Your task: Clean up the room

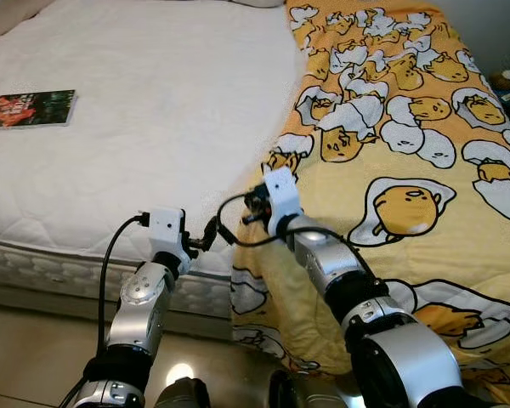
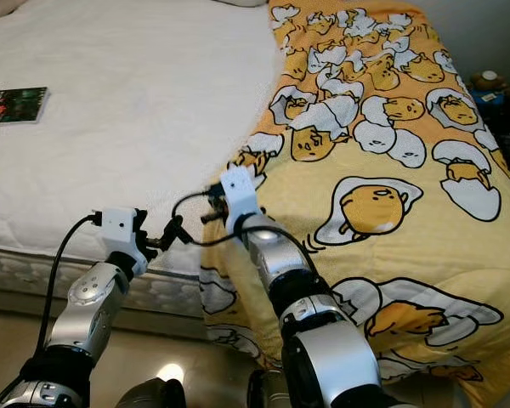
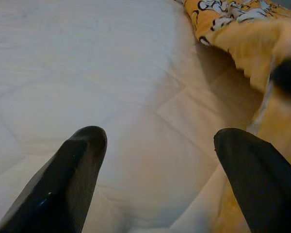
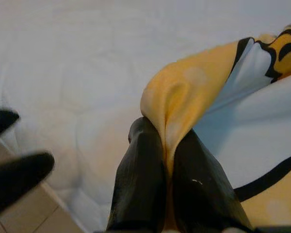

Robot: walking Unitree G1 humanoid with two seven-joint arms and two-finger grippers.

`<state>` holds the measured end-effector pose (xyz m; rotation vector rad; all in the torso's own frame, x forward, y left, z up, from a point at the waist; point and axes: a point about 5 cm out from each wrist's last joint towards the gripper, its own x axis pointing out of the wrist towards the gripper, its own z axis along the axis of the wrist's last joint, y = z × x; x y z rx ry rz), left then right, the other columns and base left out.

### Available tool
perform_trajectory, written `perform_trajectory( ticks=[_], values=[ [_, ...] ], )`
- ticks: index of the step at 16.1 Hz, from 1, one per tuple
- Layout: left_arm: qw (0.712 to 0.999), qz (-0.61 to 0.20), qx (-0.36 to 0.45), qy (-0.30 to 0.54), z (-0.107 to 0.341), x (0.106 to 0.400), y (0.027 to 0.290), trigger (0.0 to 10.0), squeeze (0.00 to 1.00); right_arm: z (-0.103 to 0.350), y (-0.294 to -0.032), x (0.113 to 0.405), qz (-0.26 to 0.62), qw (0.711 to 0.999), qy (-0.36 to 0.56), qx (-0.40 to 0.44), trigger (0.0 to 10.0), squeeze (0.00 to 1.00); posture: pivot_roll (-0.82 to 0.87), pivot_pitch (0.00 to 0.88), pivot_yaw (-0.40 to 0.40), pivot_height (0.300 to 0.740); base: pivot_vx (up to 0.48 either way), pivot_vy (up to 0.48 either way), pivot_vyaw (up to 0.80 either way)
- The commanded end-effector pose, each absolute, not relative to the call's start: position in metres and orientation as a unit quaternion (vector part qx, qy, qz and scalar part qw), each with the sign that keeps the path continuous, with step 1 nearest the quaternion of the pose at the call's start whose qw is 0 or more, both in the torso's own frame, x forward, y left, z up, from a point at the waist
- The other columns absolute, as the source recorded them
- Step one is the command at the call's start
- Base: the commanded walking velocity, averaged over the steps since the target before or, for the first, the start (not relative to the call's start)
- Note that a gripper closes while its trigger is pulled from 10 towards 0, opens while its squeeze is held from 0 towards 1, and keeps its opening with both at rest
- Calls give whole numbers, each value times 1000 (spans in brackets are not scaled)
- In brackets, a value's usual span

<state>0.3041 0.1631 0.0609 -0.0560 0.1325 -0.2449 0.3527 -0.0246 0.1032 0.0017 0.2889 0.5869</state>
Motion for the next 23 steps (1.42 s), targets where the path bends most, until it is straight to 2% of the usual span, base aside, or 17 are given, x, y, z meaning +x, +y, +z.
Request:
perform_trajectory(
  ticks=[1,3,5,6,8,9,10,11,12,17,22,23],
  values=[
    [990,-127,-23,64,60,302,163,10000,0,150,44,340,386,919,66,41,0,0,26,91,-67,740,0,0,0],
    [990,-126,-25,62,60,302,162,10000,0,167,54,335,402,914,23,39,0,0,22,91,-69,740,0,0,0],
    [990,-125,-29,62,60,302,161,10000,0,209,68,317,453,887,-73,55,0,0,17,91,-65,740,0,0,0],
    [990,-125,-29,62,60,302,161,10000,0,212,70,311,464,880,-79,64,0,0,17,90,-64,740,0,0,0],
    [990,-124,-28,63,60,303,162,10000,0,184,66,308,462,885,-36,54,0,0,15,90,-60,740,0,0,0],
    [990,-123,-26,65,59,303,163,10000,0,139,55,310,442,895,42,45,0,0,12,89,-62,740,0,0,0],
    [990,-122,-25,65,60,304,163,10000,0,99,38,310,411,906,103,11,0,0,11,88,-61,740,0,0,0],
    [990,-123,-22,66,60,305,162,10000,0,51,10,300,372,910,178,-44,0,0,12,90,-61,740,0,0,0],
    [990,-124,-18,67,60,305,162,10000,0,25,-10,291,342,909,228,-67,0,0,10,89,-57,740,0,0,0],
    [991,-115,-3,73,60,308,167,10000,0,28,-32,304,293,929,211,-84,0,0,7,87,-51,740,0,0,0],
    [990,-119,-3,75,59,310,163,10000,0,34,-37,314,289,929,193,-128,0,0,3,85,-53,740,0,0,0],
    [989,-122,10,77,59,310,162,10000,0,34,-39,316,276,932,207,-110,10000,0,4,85,-53,740,0,0,0]
  ],
)
